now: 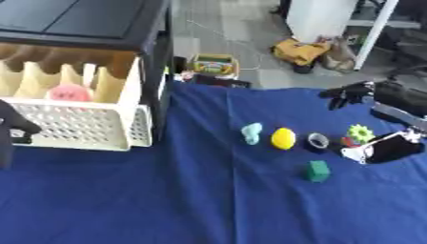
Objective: Pick up objects from table and place into drawer.
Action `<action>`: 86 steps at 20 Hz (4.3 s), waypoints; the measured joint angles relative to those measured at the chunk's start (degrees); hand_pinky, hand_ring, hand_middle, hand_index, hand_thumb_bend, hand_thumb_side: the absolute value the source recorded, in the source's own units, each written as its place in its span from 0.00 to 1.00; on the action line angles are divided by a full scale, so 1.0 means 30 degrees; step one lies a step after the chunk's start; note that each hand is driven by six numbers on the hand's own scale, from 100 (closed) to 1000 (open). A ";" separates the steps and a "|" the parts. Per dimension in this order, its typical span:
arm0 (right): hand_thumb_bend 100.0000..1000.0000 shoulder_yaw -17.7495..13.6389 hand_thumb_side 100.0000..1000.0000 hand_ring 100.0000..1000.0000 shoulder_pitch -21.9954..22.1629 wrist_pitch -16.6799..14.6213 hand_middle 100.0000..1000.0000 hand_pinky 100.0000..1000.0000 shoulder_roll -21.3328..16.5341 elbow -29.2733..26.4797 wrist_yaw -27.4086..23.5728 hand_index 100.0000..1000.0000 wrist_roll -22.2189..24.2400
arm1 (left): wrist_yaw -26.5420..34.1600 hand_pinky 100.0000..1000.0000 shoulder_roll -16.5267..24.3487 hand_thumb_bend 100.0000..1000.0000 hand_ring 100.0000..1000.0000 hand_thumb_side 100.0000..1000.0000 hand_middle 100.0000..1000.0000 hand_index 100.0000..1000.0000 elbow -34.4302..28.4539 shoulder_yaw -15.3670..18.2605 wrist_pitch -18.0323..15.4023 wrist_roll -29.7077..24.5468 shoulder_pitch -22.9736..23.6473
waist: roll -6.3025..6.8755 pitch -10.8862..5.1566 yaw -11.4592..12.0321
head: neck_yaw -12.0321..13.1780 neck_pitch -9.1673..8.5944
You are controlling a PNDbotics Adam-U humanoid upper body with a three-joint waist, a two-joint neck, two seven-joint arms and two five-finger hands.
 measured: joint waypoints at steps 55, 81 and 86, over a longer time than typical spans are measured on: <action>0.39 0.1667 0.30 0.71 -0.2797 -0.0537 0.62 0.68 0.1913 0.4952 0.1272 0.80 0.6631 | -0.0558 0.52 -0.0493 0.00 0.09 0.92 0.37 0.88 0.0001 -0.0469 0.0852 -0.1585 0.0216 | -0.0179 0.0909 0.0451 | -0.0796 -0.0141; 0.29 0.1891 0.31 0.68 -0.2955 0.0171 0.53 0.65 0.2238 0.5421 0.1396 0.69 0.5682 | -0.0600 0.53 -0.0829 0.00 0.09 0.95 0.37 0.89 0.0001 -0.0484 0.1115 -0.2229 0.0526 | -0.0196 0.0944 0.0515 | -0.0808 -0.0148; 0.26 0.1904 0.34 0.65 -0.2955 0.0224 0.48 0.62 0.2247 0.5427 0.1396 0.65 0.5571 | -0.0600 0.52 -0.0831 0.00 0.08 0.96 0.37 0.89 0.0001 -0.0544 0.1147 -0.2317 0.0529 | -0.0212 0.0944 0.0515 | -0.0806 -0.0148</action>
